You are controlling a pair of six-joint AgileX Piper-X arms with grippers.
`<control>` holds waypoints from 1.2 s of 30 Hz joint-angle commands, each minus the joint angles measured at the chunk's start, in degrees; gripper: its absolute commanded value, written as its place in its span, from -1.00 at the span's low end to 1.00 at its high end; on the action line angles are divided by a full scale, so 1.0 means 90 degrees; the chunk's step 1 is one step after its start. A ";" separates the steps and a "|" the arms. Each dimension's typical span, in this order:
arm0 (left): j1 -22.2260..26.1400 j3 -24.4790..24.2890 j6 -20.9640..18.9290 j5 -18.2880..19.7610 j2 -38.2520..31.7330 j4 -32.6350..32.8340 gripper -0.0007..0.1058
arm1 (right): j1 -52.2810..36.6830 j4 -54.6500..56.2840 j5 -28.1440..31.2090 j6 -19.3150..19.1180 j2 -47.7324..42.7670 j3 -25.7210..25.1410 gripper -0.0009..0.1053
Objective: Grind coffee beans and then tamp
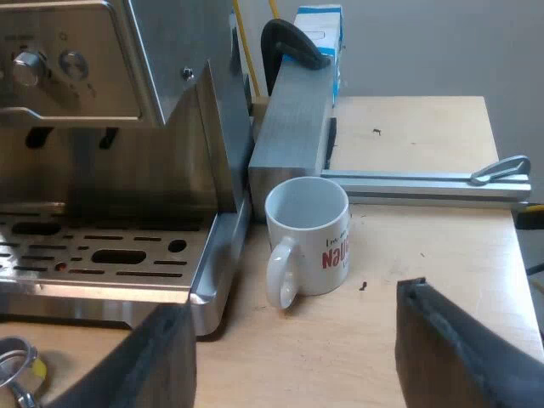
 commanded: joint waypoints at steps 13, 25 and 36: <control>-0.0003 0.0462 -0.0347 -0.0673 -0.0887 -0.0546 0.99 | 0.0008 -0.0207 -0.0062 -0.0041 -0.0259 0.0061 0.03; -0.0003 0.1366 -0.0421 -0.0976 -0.0875 -0.1909 0.99 | 0.0008 -0.1243 -0.0062 0.0103 -0.0259 0.0990 0.03; -0.0003 0.2049 -0.0393 -0.0976 -0.0876 -0.2011 0.99 | 0.0008 -0.1275 -0.0062 0.0103 -0.0247 0.1896 0.03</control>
